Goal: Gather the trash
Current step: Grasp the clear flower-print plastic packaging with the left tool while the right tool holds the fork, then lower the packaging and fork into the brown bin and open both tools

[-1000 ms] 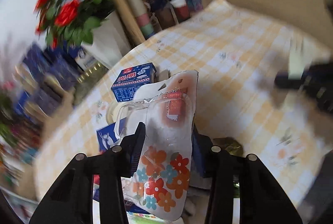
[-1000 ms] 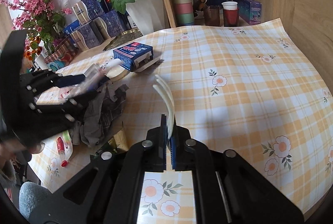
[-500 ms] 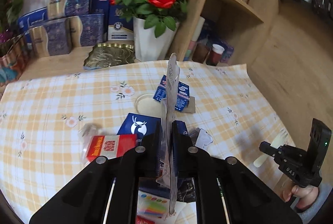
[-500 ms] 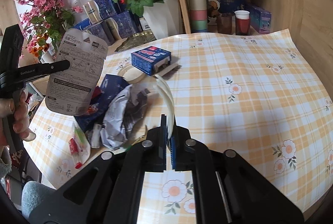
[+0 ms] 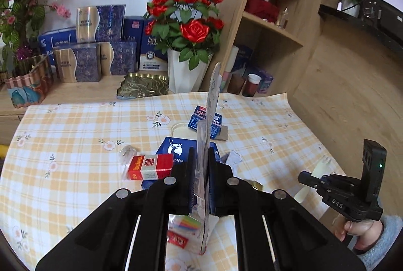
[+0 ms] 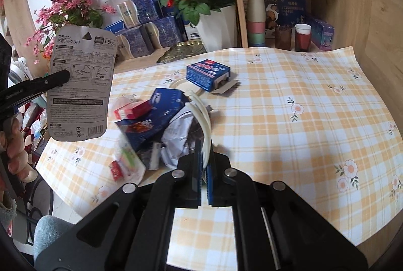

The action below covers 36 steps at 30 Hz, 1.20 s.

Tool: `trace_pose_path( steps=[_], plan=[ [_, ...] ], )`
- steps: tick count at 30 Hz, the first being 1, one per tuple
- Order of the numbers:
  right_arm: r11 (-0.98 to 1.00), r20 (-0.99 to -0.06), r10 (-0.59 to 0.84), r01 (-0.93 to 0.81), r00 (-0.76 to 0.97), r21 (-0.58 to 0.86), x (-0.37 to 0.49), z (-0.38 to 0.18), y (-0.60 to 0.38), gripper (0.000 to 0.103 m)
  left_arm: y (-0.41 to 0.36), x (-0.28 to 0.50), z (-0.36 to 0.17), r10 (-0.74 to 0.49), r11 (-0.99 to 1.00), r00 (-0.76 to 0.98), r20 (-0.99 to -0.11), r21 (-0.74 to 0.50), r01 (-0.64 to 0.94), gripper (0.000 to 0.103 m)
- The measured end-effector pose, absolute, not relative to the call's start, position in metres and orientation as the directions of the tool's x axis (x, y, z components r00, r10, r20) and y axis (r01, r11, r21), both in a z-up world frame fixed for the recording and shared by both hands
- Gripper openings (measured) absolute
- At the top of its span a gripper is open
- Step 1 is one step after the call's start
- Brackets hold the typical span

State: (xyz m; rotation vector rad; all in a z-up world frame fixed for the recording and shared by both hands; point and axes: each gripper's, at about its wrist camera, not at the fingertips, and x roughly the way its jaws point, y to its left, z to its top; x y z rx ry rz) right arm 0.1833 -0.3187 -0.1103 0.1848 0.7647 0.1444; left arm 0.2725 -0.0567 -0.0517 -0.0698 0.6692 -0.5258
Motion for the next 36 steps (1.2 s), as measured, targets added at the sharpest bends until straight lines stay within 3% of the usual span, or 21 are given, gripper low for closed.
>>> trace_pose_path(
  steps=[19,26,36],
  plan=[
    [0.953,-0.634,0.272,-0.109,0.724,0.284,0.098,-0.094,-0.283,0.007,-0.025,0.128,-0.043,-0.532,0.838,0.654,-0.538,-0.221,0.500,0.009],
    [0.944,-0.627,0.300,-0.128,0.719,0.305,0.062,-0.102,-0.276,0.007,-0.023,0.081,-0.067,-0.568,0.809,0.593,-0.570,-0.256,0.529,0.009],
    [0.940,-0.650,0.320,-0.148,0.689,0.306,0.027,-0.132,-0.266,0.007,-0.033,0.048,-0.134,-0.580,0.774,0.444,-0.682,-0.291,0.563,0.009]
  ],
)
